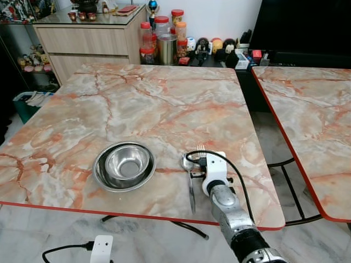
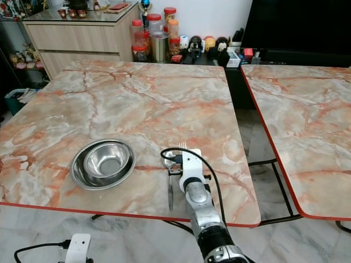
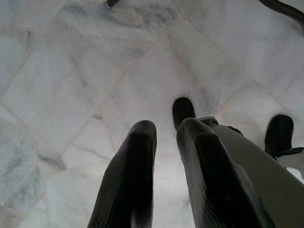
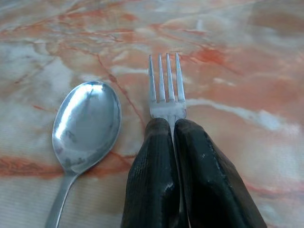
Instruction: Setting the table
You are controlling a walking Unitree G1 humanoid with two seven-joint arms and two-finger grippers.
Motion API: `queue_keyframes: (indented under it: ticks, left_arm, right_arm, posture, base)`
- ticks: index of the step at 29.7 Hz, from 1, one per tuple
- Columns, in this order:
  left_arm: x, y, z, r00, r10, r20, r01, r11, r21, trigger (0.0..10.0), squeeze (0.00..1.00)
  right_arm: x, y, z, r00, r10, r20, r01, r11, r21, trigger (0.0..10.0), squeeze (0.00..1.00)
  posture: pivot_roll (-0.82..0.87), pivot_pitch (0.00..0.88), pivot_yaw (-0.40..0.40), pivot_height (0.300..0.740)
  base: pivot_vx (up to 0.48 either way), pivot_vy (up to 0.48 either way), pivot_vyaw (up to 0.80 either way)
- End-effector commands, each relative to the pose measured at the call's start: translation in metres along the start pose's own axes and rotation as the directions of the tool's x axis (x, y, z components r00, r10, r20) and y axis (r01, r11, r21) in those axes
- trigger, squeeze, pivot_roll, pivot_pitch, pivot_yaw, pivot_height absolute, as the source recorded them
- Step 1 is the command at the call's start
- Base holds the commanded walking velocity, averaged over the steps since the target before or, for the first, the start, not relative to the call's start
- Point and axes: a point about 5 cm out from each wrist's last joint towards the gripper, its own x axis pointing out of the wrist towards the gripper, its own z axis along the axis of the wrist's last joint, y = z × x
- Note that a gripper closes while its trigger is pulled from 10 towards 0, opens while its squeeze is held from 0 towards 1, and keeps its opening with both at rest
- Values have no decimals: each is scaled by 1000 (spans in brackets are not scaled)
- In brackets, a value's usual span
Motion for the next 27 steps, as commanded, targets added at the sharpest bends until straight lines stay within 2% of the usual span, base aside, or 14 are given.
queue_keyframes:
  ticks: [1, 10, 11, 19, 27]
  left_arm:
    - [0, 3, 1, 1000, 5, 8, -5, 1000, 3, 10000, 0]
    - [0, 3, 0, 1000, 7, 4, -7, 1000, 0, 10000, 0]
    - [0, 3, -1, 1000, 7, 3, -7, 1000, -1, 10000, 0]
    - [0, 3, 0, 1000, 7, 2, -7, 1000, -3, 10000, 0]
    - [0, 3, 2, 1000, 6, 4, -6, 1000, -5, 10000, 0]
  right_arm:
    - [0, 2, 4, 1000, 5, 11, -5, 1000, -5, 10000, 0]
    - [-1, 4, 3, 1000, 9, -1, -9, 1000, 4, 10000, 0]
    - [-1, 4, 3, 1000, 9, -1, -9, 1000, 4, 10000, 118]
    - [-1, 4, 4, 1000, 6, -6, -6, 1000, 5, 10000, 90]
    - [0, 4, 5, 1000, 3, -10, -3, 1000, 7, 10000, 106]
  posture:
    - [-16, 0, -22, 740]
    - [-13, 0, -21, 740]
    - [-13, 0, -22, 740]
    - [-12, 4, -20, 740]
    - [-12, 5, -19, 740]
  base:
    - [0, 0, 0]
    - [0, 0, 0]
    - [0, 0, 0]
    - [0, 0, 0]
    - [0, 0, 0]
